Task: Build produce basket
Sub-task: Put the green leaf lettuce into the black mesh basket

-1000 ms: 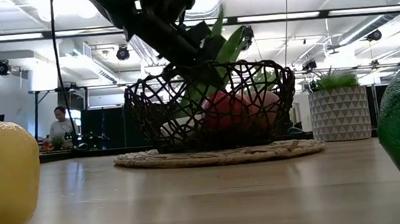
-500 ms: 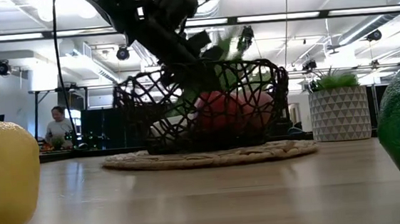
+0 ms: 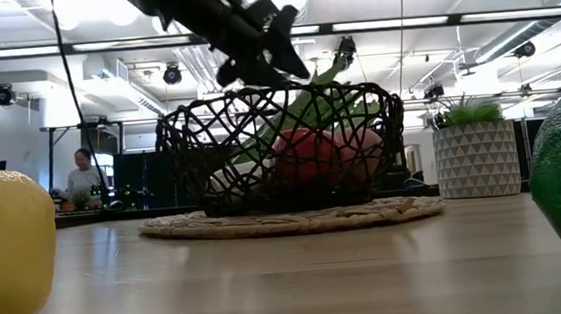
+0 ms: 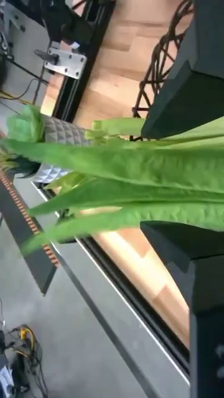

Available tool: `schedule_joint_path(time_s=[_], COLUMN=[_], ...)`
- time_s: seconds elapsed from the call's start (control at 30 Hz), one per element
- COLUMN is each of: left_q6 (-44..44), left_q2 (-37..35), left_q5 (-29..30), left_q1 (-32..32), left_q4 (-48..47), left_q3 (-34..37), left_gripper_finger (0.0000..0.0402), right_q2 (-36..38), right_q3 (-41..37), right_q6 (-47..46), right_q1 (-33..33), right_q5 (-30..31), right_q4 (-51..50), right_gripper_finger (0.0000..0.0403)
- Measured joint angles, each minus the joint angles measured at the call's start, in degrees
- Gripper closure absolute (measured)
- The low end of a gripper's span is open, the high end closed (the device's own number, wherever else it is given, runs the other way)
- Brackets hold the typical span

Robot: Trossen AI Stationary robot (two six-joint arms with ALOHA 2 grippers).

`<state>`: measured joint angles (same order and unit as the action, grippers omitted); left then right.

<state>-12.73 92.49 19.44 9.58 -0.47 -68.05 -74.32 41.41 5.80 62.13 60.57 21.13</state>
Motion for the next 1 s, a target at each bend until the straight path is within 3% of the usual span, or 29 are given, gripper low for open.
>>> schedule_joint_path(time_s=[0.27, 0.43, 0.6, 0.8, 1.0], left_q6=[-0.45, -0.38, -0.39, 1.75, 7.49], left_q2=[-0.64, 3.98, 7.82, 8.48, 4.47], left_q5=[-0.64, 8.09, 20.02, 17.02, 11.07], left_q1=[-2.16, -2.78, -2.62, -3.09, -4.85], left_q4=[-0.95, 8.47, 9.75, 11.89, 11.42], left_q3=[2.67, 6.0, 6.6, 5.95, 4.4], left_gripper_finger=[0.0199, 0.0244, 0.0303, 0.0345, 0.0333], right_q2=[0.0, 0.0, 0.0, 0.0, 0.0], right_q3=[0.0, -0.03, -0.07, -0.04, -0.03], right_q6=[-5.26, -6.28, -6.88, -6.76, -6.88], right_q1=[0.0, 0.0, 0.0, 0.0, 0.13], right_q5=[0.01, 0.05, 0.07, 0.05, 0.05], right_q4=[-4.95, -5.89, -5.89, -5.96, -6.02], right_gripper_finger=[0.0331, 0.0335, 0.0331, 0.0334, 0.0339])
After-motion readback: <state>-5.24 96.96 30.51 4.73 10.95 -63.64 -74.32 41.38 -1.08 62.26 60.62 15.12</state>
